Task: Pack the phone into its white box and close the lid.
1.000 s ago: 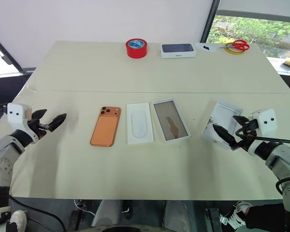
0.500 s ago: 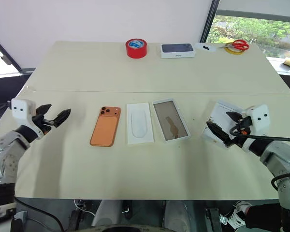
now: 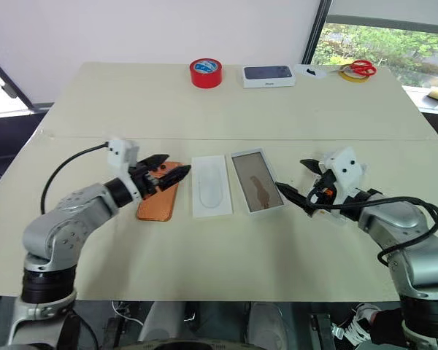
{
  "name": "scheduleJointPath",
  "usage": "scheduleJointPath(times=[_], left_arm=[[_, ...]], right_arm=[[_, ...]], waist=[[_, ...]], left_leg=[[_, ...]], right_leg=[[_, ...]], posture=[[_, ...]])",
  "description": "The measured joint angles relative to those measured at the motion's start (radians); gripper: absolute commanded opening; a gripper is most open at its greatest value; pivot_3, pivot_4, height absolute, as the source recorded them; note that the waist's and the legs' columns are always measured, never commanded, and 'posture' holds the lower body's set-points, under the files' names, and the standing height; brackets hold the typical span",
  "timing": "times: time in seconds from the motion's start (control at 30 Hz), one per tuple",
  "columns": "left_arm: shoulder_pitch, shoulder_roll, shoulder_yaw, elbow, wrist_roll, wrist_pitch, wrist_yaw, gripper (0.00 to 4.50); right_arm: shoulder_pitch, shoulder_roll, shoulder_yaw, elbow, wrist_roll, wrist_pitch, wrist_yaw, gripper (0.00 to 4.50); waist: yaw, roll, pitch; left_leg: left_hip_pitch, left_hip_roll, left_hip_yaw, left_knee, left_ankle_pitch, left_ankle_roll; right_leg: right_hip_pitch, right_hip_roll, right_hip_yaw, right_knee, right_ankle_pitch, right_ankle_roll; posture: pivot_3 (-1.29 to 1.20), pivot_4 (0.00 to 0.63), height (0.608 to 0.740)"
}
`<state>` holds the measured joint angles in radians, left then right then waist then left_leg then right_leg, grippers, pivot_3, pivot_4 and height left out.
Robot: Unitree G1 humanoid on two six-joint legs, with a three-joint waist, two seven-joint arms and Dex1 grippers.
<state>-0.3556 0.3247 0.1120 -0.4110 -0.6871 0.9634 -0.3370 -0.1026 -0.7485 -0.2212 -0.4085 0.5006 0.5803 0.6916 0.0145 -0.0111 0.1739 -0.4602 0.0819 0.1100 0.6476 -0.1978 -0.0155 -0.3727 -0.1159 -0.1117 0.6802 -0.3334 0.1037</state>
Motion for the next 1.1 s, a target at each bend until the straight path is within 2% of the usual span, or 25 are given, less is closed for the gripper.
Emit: scheduleJointPath(times=[0.1, 0.43, 0.7, 0.97, 1.07, 1.1], left_arm=[[-0.042, -0.055, 0.007, -0.005, -0.038, 0.095, 0.093, 4.47], [-0.078, -0.086, 0.037, -0.006, -0.043, 0.302, 0.262, 4.47], [-0.183, -0.261, 0.152, 0.034, -0.054, 0.52, 0.371, 4.47], [-0.237, -0.337, 0.208, 0.1, 0.022, 0.641, 0.411, 4.47], [-0.244, -0.347, 0.218, 0.111, 0.038, 0.642, 0.41, 3.65], [-0.244, -0.349, 0.217, 0.118, 0.047, 0.642, 0.408, 3.21]], right_arm=[[0.001, -0.008, 0.015, -0.003, -0.01, 0.0, 0.006, 4.5], [-0.002, -0.021, 0.05, -0.017, -0.038, -0.009, 0.038, 4.5], [-0.004, -0.053, 0.076, -0.023, -0.045, -0.014, 0.101, 4.5], [-0.006, -0.059, 0.082, -0.05, -0.005, -0.004, 0.166, 4.5], [-0.012, -0.059, 0.082, -0.053, -0.004, 0.0, 0.171, 4.5], [-0.014, -0.059, 0.082, -0.053, -0.004, 0.002, 0.172, 4.5]], waist=[[-0.001, 0.0, 0.0], [0.002, -0.001, 0.0], [-0.001, -0.001, 0.0], [-0.001, -0.001, 0.001], [-0.001, -0.001, 0.001], [-0.001, -0.001, 0.001]], left_leg=[[0.0, 0.0, 0.0, 0.0, 0.0, 0.0], [0.0, 0.0, 0.0, 0.0, 0.0, 0.0], [0.0, -0.001, 0.0, 0.0, 0.0, -0.001], [0.0, -0.001, -0.001, 0.0, 0.001, -0.001], [0.0, -0.001, -0.001, 0.0, 0.001, -0.002], [0.0, -0.001, -0.001, 0.0, 0.001, -0.002]], right_leg=[[0.0, 0.0, 0.0, 0.0, 0.0, 0.0], [0.0, 0.0, 0.0, 0.0, 0.0, 0.0], [0.0, 0.0, 0.0, 0.0, 0.0, 0.0], [0.0, 0.0, 0.0, 0.0, 0.0, 0.0], [0.0, 0.0, 0.0, 0.0, 0.0, 0.0], [0.0, 0.0, 0.0, 0.0, 0.0, 0.0]], posture=[[0.0, 0.15, 0.73], [0.0, 0.15, 0.73], [0.0, 0.15, 0.73], [0.0, 0.15, 0.73], [0.0, 0.15, 0.73], [0.0, 0.15, 0.73]])
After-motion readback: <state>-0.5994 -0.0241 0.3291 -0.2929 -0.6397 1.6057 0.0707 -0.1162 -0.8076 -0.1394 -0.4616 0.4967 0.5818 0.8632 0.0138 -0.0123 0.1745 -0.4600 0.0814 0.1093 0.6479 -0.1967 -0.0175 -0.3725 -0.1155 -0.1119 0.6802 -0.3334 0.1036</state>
